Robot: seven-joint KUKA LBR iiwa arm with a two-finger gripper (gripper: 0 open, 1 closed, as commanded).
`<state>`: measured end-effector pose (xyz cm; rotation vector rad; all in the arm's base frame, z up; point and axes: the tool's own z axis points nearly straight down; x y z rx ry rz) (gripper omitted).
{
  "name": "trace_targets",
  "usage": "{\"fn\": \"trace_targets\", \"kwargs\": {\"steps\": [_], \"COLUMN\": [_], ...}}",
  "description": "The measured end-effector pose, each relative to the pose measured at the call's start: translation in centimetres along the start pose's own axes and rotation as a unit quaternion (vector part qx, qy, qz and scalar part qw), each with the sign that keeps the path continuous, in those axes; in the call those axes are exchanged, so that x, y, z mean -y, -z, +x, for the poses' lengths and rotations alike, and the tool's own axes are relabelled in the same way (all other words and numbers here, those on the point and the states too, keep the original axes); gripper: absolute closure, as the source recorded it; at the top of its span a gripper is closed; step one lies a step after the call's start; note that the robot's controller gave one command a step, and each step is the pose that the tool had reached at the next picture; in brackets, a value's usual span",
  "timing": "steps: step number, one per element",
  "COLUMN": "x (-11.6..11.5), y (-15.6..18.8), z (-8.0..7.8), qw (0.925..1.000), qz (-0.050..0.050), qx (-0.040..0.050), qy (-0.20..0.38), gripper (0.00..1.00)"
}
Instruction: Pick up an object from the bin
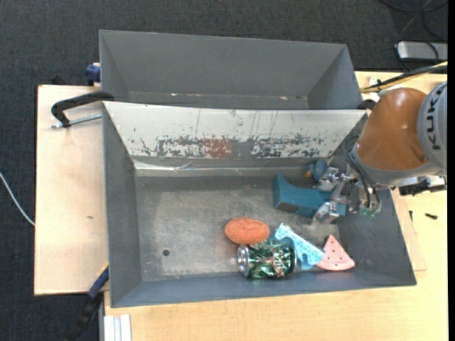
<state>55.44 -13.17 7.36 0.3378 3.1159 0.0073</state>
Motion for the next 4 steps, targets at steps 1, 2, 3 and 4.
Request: {"fn": "trace_targets", "kwargs": {"steps": [1, 2, 3, 4], "x": [0.0, 0.0, 0.0, 0.0], "y": [0.1, 0.9, 2.0, 2.9], "z": [0.1, 0.2, 0.2, 0.1], "qw": [1.0, 1.0, 1.0, 1.0], "qz": [0.0, 0.001, 0.002, 0.002], "qx": [-0.0004, -0.004, -0.0043, -0.0027], "qy": [0.0, 0.0, 0.0, 0.0], "gripper": [1.0, 1.0, 1.0, 1.0]}}
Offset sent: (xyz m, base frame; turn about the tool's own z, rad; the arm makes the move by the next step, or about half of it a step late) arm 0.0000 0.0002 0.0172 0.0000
